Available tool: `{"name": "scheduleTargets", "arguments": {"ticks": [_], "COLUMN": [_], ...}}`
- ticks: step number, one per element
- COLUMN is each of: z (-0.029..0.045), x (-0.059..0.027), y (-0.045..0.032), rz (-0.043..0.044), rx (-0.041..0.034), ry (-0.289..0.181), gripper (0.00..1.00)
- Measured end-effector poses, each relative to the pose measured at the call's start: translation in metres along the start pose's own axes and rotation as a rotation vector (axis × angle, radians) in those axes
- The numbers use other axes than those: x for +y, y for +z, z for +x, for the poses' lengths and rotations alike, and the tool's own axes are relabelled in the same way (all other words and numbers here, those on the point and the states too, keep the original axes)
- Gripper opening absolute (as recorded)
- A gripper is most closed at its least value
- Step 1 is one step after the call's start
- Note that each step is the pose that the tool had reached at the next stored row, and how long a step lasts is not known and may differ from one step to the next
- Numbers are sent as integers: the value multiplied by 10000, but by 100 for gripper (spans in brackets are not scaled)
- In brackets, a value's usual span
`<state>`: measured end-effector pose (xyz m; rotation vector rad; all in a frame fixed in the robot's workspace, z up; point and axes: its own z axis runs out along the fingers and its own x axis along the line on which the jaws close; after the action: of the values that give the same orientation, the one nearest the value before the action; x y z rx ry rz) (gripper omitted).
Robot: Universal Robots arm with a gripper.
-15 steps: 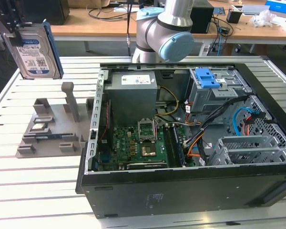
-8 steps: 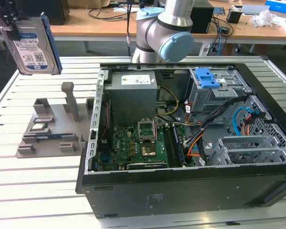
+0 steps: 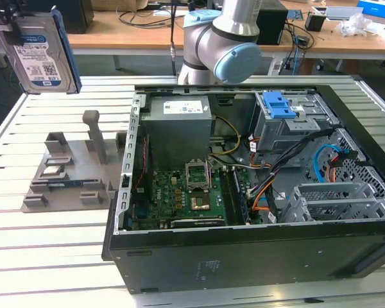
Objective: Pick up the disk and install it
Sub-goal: 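Pick up the disk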
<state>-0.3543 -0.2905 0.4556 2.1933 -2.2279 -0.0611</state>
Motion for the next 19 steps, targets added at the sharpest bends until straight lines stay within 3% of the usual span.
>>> {"name": "scheduleTargets", "arguments": {"ticks": [12,19], "z": [-5,-8], "x": [11,18], "y": [-281,-490], "rz": [0,-1], "rx": [0,1], "ry": [0,0], "gripper": [37,37]}}
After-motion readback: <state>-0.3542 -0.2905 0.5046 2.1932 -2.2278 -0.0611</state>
